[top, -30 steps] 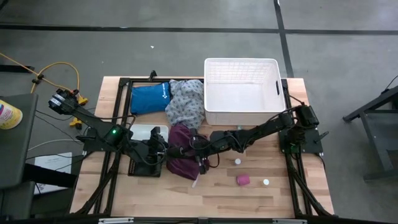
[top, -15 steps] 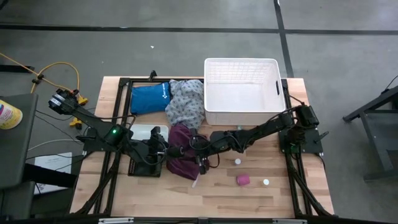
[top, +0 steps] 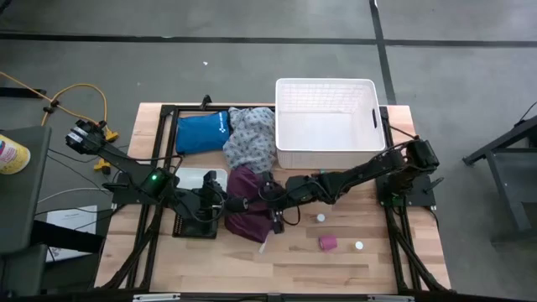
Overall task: Pick & place medical supplies in basket/bin
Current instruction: Put the black bandage into the white bin
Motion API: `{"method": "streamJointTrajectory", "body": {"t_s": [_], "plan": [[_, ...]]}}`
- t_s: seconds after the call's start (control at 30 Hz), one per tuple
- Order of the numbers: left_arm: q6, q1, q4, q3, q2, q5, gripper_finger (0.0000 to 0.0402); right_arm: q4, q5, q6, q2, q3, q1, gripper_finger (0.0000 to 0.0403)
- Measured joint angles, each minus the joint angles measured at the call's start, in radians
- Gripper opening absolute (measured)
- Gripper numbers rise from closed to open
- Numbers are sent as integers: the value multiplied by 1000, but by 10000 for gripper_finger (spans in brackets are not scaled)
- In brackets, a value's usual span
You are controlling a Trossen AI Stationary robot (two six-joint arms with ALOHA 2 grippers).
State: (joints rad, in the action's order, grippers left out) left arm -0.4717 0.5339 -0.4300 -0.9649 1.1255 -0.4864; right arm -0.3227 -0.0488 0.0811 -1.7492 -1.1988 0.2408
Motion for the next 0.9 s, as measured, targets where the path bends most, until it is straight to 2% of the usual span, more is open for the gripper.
{"method": "streamJointTrajectory", "body": {"t_s": [0.3,0.7,0.9], "plan": [[0,19,-2,0,0,-1,170,117,-82,17,39,0,32,119],[-1,25,-4,0,0,2,170,126,-83,20,37,1,43,119],[-16,67,-13,-2,-11,47,170,126,-83,21,37,1,43,119]]}}
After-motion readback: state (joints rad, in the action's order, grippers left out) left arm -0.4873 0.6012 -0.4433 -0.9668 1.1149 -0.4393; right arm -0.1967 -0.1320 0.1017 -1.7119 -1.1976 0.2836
